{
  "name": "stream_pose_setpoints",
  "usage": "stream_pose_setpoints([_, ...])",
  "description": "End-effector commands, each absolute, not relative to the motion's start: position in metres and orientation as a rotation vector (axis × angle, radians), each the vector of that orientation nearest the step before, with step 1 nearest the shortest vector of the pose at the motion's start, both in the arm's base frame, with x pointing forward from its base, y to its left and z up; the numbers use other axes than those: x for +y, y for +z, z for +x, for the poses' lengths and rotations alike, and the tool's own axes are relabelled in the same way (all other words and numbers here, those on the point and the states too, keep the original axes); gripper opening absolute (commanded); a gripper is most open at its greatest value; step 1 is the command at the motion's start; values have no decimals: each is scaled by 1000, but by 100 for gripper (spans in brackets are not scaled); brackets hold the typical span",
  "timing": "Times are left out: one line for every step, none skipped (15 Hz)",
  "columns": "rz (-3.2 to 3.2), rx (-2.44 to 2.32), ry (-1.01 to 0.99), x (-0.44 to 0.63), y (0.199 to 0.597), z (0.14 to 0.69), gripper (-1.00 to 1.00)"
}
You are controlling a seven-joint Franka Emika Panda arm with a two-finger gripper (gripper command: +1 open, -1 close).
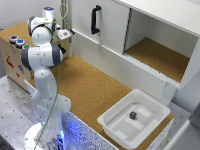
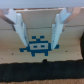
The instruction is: Open the cabinet drawer
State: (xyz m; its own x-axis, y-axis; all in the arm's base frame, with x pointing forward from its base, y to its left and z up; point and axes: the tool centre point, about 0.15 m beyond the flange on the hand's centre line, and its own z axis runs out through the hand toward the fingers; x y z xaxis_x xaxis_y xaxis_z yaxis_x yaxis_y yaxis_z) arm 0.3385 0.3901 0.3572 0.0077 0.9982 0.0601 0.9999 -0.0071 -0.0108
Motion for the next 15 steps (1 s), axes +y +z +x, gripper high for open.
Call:
stream_pose_setpoints([-2203,-2150,-74,380,340,349,-100])
stream_pose_setpoints([-2204,-2157,-71,378,338,347,-100])
stream_pose_setpoints([-2205,-2159,-61,376,335,346,-100])
stream_pose_setpoints([-2209,-2159,-51,373,332,345,-100])
stream_pose_setpoints([-2217,-2161,-44,371,330,345,-100])
stream_pose_setpoints([-2222,-2158,-37,369,328,346,-100])
stream_pose_setpoints([-2230,-2161,-34,367,326,347,-100])
stream_pose_setpoints([-2241,-2158,-34,366,325,349,-100])
stream_pose_setpoints([-2249,-2157,-36,365,325,350,-100])
stream_pose_setpoints([-2256,-2151,-36,362,326,352,-100])
stream_pose_setpoints([-2265,-2145,-37,360,327,352,-100])
stream_pose_setpoints([-2273,-2143,-34,356,327,352,-100])
stream_pose_setpoints([-2280,-2133,-22,352,326,352,-100])
stream_pose_setpoints([-2286,-2133,-12,346,325,352,-100])
stream_pose_setpoints([-2295,-2130,-7,340,324,351,-100])
